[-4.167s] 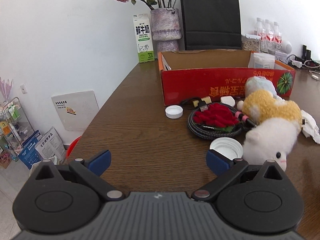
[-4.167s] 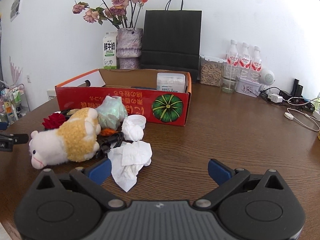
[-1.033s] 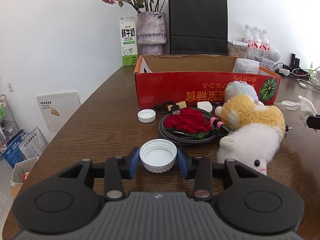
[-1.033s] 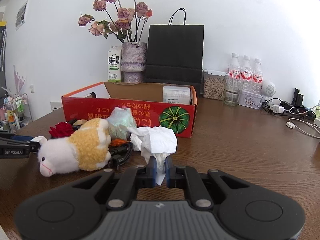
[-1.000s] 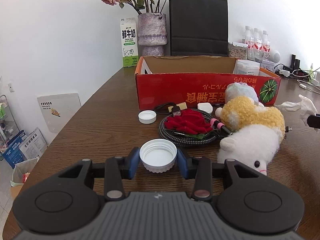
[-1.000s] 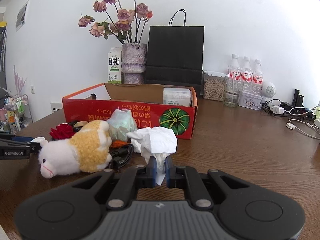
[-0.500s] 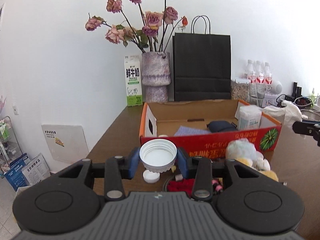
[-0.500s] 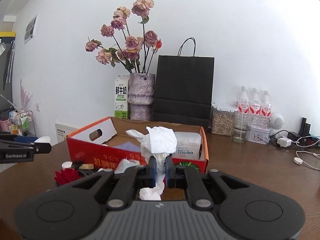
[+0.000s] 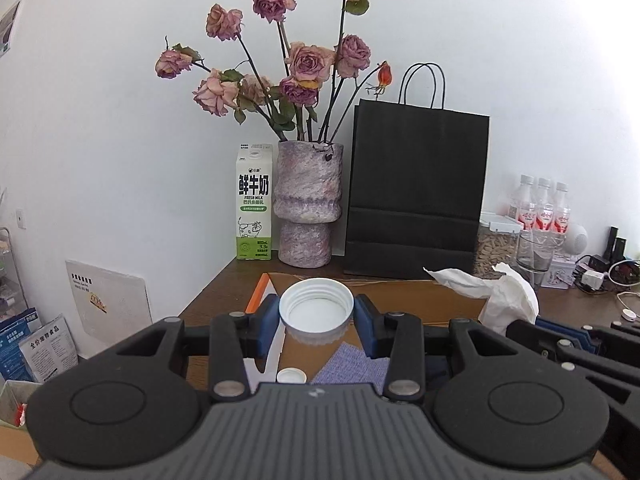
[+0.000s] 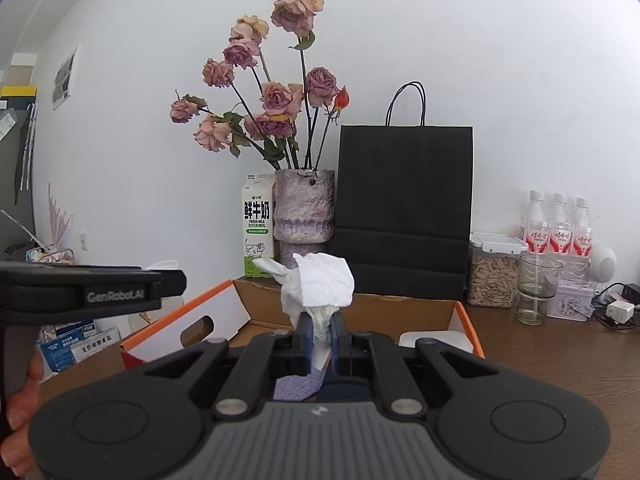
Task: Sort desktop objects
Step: 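Carry the white cap and tissue over the box with both grippers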
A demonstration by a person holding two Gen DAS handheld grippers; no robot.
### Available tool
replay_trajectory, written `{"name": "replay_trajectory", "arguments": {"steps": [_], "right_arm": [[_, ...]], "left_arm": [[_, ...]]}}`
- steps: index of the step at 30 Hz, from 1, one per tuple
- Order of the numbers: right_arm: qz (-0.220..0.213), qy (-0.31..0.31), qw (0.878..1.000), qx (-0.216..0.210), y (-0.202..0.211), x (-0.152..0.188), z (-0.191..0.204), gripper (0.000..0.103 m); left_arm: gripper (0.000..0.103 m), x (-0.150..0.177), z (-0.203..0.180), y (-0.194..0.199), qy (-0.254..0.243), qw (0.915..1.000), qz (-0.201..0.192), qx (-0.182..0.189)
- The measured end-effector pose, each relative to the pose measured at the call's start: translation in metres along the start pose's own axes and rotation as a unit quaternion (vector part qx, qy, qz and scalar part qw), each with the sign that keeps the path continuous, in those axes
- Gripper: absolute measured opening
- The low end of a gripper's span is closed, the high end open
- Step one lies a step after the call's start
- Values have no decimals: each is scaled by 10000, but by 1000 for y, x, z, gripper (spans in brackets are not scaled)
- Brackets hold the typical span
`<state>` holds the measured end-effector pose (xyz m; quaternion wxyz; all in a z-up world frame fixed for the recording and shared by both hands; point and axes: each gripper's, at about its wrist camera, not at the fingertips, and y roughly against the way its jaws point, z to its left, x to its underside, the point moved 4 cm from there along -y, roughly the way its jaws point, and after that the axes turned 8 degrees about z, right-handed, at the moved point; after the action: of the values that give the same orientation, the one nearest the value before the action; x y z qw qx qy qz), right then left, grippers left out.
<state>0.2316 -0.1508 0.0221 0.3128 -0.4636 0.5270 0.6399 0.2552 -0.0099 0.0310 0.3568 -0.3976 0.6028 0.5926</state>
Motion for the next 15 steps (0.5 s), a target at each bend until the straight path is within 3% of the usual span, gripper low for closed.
{"name": "replay_trajectory", "arguments": {"steps": [6,15], "right_arm": [[225,-32,9997,0,-27,17,-8,8],[466,-110,9989,2,-40,24,-4,8]], "left_arm": [[41,9,4,-38,110,9992,380,-79],[41,25,-7,-46,-211,9984,477,-208]]}}
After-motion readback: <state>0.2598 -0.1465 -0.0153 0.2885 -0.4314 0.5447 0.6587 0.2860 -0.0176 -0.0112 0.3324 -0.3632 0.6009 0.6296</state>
